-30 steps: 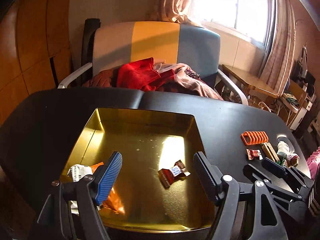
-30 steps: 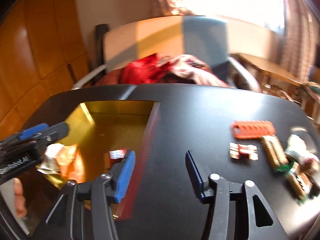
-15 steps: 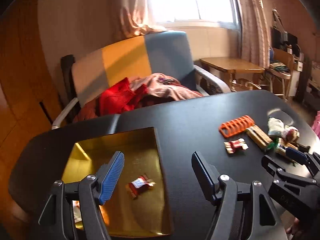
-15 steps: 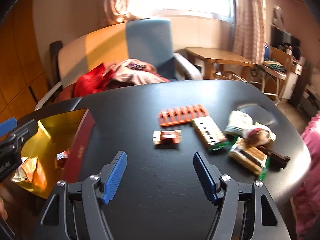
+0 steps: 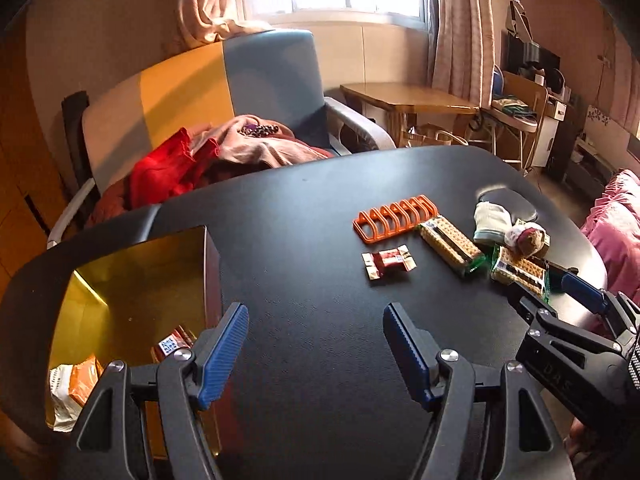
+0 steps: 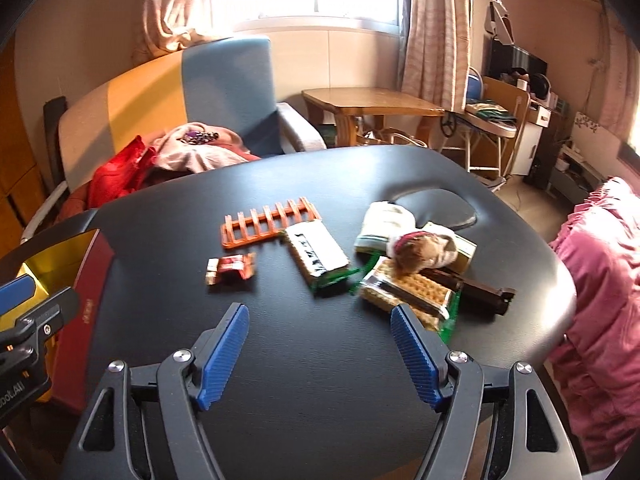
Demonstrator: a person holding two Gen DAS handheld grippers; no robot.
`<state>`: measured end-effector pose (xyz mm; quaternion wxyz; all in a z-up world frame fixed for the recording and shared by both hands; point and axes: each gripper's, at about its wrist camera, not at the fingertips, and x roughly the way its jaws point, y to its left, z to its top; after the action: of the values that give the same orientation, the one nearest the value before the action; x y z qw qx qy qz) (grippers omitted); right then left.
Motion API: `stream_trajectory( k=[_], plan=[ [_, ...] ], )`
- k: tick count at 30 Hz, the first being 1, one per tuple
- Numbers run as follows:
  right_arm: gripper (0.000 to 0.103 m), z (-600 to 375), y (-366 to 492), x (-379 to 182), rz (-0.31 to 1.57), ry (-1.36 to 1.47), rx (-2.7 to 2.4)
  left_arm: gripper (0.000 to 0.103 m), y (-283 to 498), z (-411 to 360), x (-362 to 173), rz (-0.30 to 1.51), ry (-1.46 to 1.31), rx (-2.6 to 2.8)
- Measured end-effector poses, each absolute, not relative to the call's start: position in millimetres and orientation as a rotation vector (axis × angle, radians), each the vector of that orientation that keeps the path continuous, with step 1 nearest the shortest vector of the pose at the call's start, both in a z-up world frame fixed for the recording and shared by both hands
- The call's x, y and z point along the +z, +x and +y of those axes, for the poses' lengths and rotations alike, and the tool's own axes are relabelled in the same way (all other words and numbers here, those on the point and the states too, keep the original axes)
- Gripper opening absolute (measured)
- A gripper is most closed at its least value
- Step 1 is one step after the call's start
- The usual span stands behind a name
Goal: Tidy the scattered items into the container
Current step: 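Withdraw both tools from the tray back toward the remaining snacks, then grasp the green-wrapped cracker pack with the right tool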
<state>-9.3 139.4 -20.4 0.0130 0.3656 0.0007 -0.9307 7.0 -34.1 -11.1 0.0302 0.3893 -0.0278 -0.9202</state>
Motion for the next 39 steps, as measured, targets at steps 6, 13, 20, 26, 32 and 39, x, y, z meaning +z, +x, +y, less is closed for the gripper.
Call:
stream_trajectory(
  k=[6,13,20,26,32,39],
  plan=[
    [0.077,145.2,-10.1,-23.3,0.004,1.157,-2.914,0.072,5.8,-30.1,-17.8,-0.084,1.233,-2.835],
    [0.078,143.3,-10.4,-24.8,0.022,1.162,-2.916,0.072,5.1,-30.5,-22.5,-0.059,1.263,-2.835],
    [0.079,145.3,-7.9,-23.9,0.023,1.166,-2.941,0.072,4.2,-25.0,-25.4,-0.054,1.274,-2.833],
    [0.081,149.9,-7.4,-24.3,0.014,1.171,-2.947,0.072,2.6,-17.3,-27.7,-0.076,1.289,-2.844],
    [0.082,152.1,-20.5,-28.4,0.016,1.134,-2.894,0.072,-8.6,-22.0,-42.6,-0.078,1.336,-2.830],
    [0.065,147.4,-80.2,-42.2,0.034,1.120,-2.709,0.072,-36.0,-35.7,-62.7,0.008,1.439,-2.845]
  ],
)
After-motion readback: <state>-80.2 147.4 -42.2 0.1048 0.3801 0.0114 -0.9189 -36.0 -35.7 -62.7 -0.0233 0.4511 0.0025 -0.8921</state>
